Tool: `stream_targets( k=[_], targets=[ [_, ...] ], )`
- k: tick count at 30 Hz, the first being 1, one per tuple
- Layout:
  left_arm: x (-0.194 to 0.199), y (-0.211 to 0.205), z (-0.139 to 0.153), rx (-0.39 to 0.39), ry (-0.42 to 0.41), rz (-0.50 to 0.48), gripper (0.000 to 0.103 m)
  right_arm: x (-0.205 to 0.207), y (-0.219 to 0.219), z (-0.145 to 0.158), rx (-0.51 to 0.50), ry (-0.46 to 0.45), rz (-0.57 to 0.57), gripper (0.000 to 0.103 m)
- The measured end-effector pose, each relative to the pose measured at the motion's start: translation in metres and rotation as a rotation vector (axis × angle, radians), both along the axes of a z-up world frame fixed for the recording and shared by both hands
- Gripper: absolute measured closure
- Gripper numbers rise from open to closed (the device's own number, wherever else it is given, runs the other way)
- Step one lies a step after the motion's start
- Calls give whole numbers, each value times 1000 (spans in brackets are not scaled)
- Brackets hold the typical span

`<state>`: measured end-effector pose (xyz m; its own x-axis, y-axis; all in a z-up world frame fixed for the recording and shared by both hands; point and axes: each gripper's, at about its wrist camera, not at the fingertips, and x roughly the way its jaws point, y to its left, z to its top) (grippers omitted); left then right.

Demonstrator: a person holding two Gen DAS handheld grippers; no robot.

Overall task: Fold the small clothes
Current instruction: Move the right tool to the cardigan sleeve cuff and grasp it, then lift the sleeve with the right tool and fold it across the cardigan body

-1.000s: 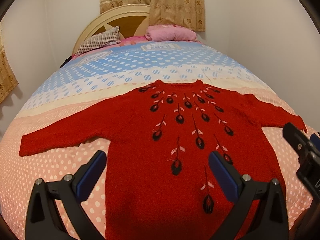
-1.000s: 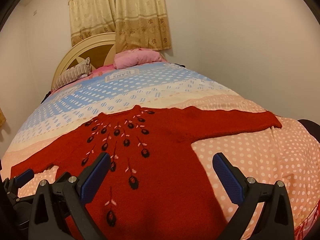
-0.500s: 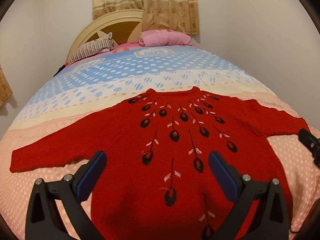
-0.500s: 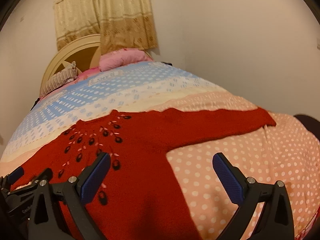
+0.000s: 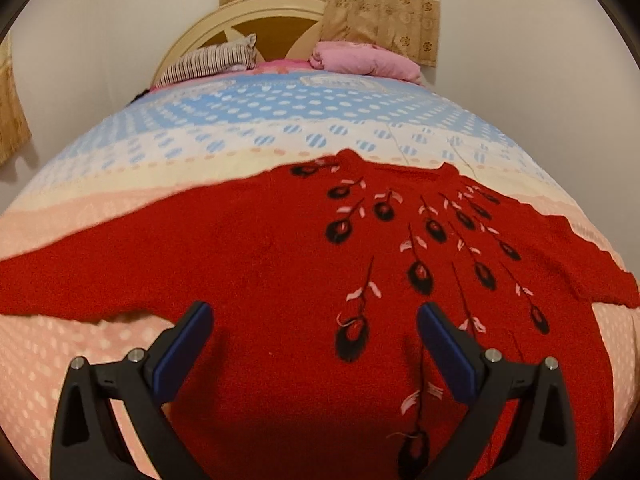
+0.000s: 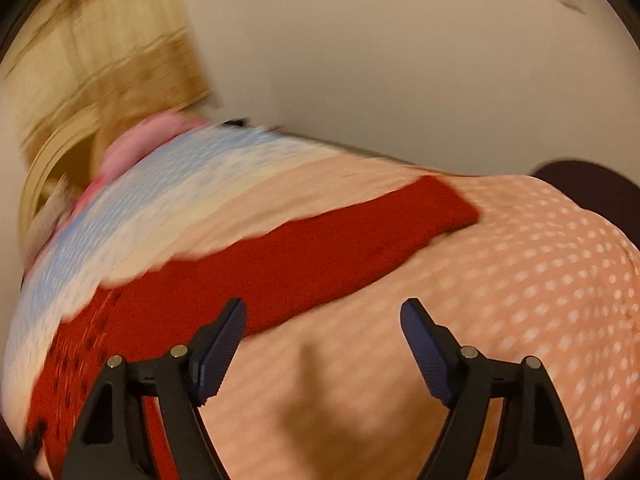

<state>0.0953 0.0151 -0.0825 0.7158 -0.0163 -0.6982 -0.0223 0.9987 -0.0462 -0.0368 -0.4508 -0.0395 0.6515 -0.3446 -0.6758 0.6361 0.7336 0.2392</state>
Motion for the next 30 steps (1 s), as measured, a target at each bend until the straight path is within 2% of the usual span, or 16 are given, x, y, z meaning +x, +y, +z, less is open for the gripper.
stream_targets(
  k=[5, 8, 11, 14, 16, 18, 19, 20, 22, 23, 25, 30],
  targets=[
    [8, 7, -13, -54, 76, 24, 0, -10, -100, -17, 123, -4, -195, 23],
    [9, 13, -18, -83, 97, 40, 0, -9, -137, -35, 196, 22, -258, 23],
    [8, 9, -18, -65, 100, 40, 0, 3, -158, -51, 247, 39, -261, 24],
    [11, 6, -20, -41, 108, 41, 0, 22, -157, -50, 195, 82, -229, 24],
    [14, 5, -21, -31, 113, 41, 0, 33, -167, -63, 264, 86, -212, 26],
    [15, 4, -22, -23, 117, 40, 0, 45, -172, -67, 209, 133, -231, 28],
    [15, 4, -23, -22, 118, 40, 0, 49, -172, -68, 200, 137, -223, 34],
    [16, 4, -23, -19, 121, 39, 0, 53, -171, -68, 183, 146, -212, 48],
    [17, 3, -24, -13, 126, 38, 0, 56, -170, -70, 187, 151, -179, 64],
    [17, 3, -25, -9, 128, 38, 0, 56, -171, -70, 182, 146, -174, 76],
    [17, 2, -25, -4, 131, 36, 0, 56, -171, -68, 202, 114, -144, 87],
    [17, 3, -25, -10, 131, 36, 0, 56, -163, -42, 161, 66, -129, 90]
  ],
)
